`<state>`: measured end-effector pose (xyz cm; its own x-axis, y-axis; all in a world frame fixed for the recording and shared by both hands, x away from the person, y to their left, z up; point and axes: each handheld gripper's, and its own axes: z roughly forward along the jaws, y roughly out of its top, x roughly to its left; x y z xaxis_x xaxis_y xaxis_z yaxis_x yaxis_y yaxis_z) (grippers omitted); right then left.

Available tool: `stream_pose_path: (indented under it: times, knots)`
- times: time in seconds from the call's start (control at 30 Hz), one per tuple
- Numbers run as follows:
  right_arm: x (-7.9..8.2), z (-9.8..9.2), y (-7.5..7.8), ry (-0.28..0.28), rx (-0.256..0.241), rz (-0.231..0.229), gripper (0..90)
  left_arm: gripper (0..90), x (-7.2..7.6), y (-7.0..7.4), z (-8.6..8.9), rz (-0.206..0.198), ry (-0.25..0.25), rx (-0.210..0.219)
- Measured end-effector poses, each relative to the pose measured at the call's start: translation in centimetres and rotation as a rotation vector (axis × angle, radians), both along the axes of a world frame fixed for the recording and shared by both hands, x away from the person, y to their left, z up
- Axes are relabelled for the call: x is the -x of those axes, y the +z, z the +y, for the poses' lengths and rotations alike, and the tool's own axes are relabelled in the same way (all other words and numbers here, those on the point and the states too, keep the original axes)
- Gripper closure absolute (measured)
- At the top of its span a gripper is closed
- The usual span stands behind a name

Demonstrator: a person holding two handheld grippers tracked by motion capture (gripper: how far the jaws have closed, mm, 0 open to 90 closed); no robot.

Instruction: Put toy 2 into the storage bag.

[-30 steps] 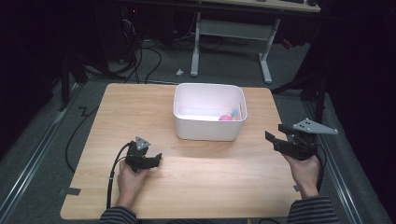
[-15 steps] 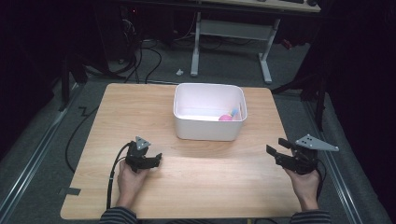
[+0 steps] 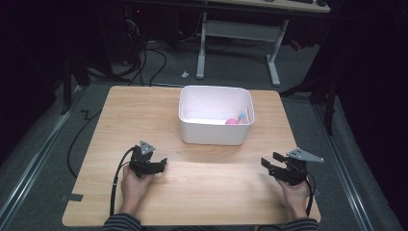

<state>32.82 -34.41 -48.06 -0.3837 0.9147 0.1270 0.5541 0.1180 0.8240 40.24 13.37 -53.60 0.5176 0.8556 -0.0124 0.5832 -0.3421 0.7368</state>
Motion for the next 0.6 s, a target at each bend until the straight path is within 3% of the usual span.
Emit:
stream_pose_path:
  times: [0.23, 0.43, 0.53, 0.6]
  knots:
    - [-1.2, 1.3, -1.9, -0.002, 0.048, 0.038, 38.3, 22.2, 0.0, 0.0, 0.0, 0.001, -0.002, 0.0]
    - [-1.8, 1.5, -3.2, -0.035, 0.103, 0.048, 36.5, 22.2, 0.0, 0.0, 0.0, 0.001, -0.002, -0.001]
    - [-2.1, 1.5, -3.8, -0.045, 0.1, 0.062, 34.8, 22.2, 0.0, 0.0, 0.0, 0.001, -0.001, 0.0]
    - [-2.4, 1.7, -4.1, -0.049, 0.131, 0.067, 34.2, 22.2, 0.0, 0.0, 0.0, 0.001, -0.002, -0.001]
